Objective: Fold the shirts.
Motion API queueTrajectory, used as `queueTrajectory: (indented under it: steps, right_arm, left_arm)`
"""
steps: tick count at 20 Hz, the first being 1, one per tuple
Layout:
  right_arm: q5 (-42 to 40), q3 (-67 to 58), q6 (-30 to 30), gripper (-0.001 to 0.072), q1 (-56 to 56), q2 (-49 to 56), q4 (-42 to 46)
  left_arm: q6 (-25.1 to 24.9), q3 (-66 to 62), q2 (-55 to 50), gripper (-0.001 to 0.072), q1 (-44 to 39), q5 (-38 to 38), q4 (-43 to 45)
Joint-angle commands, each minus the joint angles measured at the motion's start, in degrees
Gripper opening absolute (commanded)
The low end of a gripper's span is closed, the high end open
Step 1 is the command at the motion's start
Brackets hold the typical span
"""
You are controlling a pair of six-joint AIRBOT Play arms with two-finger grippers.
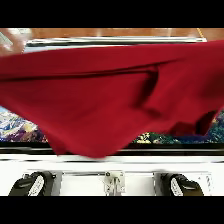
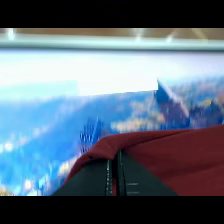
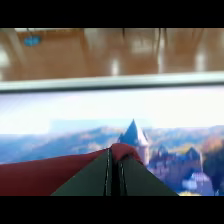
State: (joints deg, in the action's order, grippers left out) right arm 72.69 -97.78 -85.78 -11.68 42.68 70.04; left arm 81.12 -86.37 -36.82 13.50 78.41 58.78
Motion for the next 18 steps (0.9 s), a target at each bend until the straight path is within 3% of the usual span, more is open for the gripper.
queueTrajectory:
  steps: [1, 6, 10, 13, 15, 18]
  right_arm:
    - [3.19, 0.07, -1.07, 0.0075, 0.00, 10.25, -0.28]
    - [1.44, 0.07, -1.07, 0.0075, 1.49, 34.32, -5.18]
    - [-13.11, 0.04, -0.70, 0.0075, 6.32, 49.99, -5.90]
    - [-23.56, 0.04, -0.87, 0.0076, 9.11, 55.67, -6.69]
    - [-27.30, 0.04, -0.94, 0.0076, 10.14, 58.01, -6.56]
    - [-26.05, 0.04, -2.99, 0.0076, 10.43, 61.05, -6.62]
  left_arm:
    - [0.79, 14.45, -0.74, 0.0038, 0.07, -0.79, 4.09]
    - [0.81, 29.33, -8.79, 0.0039, 0.04, -17.40, 4.70]
    - [0.74, 30.03, -20.98, 0.0039, -0.48, -29.31, 3.17]
    - [0.59, 30.03, -27.08, 0.0040, -0.50, -37.86, -1.77]
    - [0.59, 30.03, -30.58, 0.0040, -0.94, -39.69, -3.43]
    - [0.59, 30.05, -35.91, 0.0040, -3.06, -37.46, -3.34]
